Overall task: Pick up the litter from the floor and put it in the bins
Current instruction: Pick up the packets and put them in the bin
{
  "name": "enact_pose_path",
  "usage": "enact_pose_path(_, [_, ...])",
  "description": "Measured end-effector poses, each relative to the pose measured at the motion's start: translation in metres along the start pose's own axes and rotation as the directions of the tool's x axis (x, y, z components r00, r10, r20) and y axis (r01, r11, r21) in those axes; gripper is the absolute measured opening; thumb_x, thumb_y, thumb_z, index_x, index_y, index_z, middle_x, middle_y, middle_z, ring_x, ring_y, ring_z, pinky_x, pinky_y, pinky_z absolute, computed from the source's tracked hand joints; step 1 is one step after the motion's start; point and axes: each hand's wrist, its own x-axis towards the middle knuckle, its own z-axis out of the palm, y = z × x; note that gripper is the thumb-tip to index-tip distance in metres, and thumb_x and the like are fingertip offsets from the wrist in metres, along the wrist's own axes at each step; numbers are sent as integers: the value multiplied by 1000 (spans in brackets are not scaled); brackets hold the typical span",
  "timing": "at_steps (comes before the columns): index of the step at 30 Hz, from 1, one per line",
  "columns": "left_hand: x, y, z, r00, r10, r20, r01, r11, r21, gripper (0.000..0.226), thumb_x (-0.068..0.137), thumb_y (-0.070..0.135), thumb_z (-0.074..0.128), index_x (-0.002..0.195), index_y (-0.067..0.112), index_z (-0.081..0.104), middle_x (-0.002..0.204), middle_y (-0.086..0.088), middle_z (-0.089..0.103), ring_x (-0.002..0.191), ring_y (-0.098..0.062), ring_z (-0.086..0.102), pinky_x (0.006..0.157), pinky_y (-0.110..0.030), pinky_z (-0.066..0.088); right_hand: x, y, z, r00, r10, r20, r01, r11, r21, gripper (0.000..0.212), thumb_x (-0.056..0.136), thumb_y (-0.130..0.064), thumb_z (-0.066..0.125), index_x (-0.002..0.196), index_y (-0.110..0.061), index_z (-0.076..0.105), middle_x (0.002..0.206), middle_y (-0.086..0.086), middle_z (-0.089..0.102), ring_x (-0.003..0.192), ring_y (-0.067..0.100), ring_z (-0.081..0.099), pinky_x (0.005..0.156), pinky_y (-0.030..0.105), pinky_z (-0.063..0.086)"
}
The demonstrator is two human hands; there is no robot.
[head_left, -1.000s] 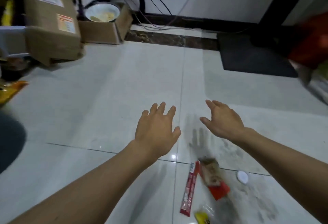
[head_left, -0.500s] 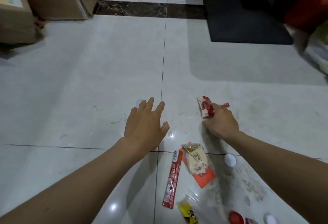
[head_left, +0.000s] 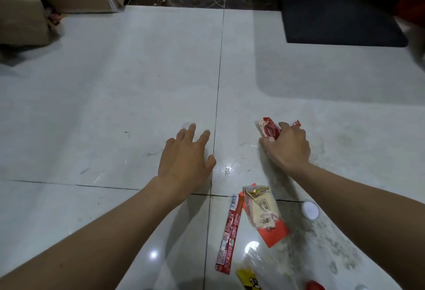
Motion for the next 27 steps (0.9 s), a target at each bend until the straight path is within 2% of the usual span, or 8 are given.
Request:
enact_pose_path(5, [5, -6, 7, 1000, -21, -5, 21, 1000, -6, 57, 97, 45, 38, 150, 26, 26, 160, -8, 16, 143, -26, 23, 110, -40, 29, 4, -1, 8, 999, -39, -34, 44, 989, 138, 50, 76, -46, 68, 115, -16, 63, 113, 9, 64, 105, 29, 57, 86, 45, 53])
enact_pose_path(10, [11, -13, 9, 999, -50, 5, 50, 999, -19, 59, 97, 46, 40, 150, 26, 25, 160, -8, 15, 143, -26, 23, 110, -39, 28, 16, 0, 6, 999, 16, 49, -28, 964, 264, 85, 63, -43, 87, 134, -13, 52, 126, 8, 55, 118, 27, 50, 98, 43, 48])
enact_pose_path(17, [18, -20, 13, 997, -76, 5, 76, 996, -49, 59, 97, 45, 41, 150, 25, 26, 160, -9, 17, 143, -26, 23, 110, -38, 27, 28, -6, 3, 993, 19, 119, -56, 948, 313, 91, 57, -32, 93, 137, -17, 51, 128, 7, 57, 119, 28, 50, 99, 44, 48])
enact_pose_path(22, [22, -27, 15, 996, -92, 14, 93, 992, -82, 61, 96, 45, 44, 150, 25, 26, 160, -9, 17, 144, -27, 22, 112, -39, 26, 25, -16, -8, 986, -64, 155, 13, 952, 307, 78, 61, -23, 91, 131, -9, 58, 124, 8, 63, 106, 22, 59, 90, 29, 48])
enact_pose_path(25, [25, -34, 18, 993, -120, 19, 121, 986, -114, 61, 96, 44, 47, 150, 26, 25, 160, -9, 18, 144, -27, 22, 112, -39, 26, 22, -24, -9, 982, -115, 150, 66, 953, 296, 77, 62, -24, 91, 130, -9, 58, 122, 6, 63, 94, 15, 55, 82, 22, 45])
enact_pose_path(27, [29, -41, 20, 989, -145, 25, 147, 979, -142, 62, 96, 43, 48, 150, 26, 25, 159, -8, 19, 144, -27, 23, 113, -39, 26, 19, -32, -7, 979, -159, 130, 113, 946, 305, 74, 64, -26, 90, 129, -9, 59, 113, 1, 60, 91, 12, 50, 79, 20, 42])
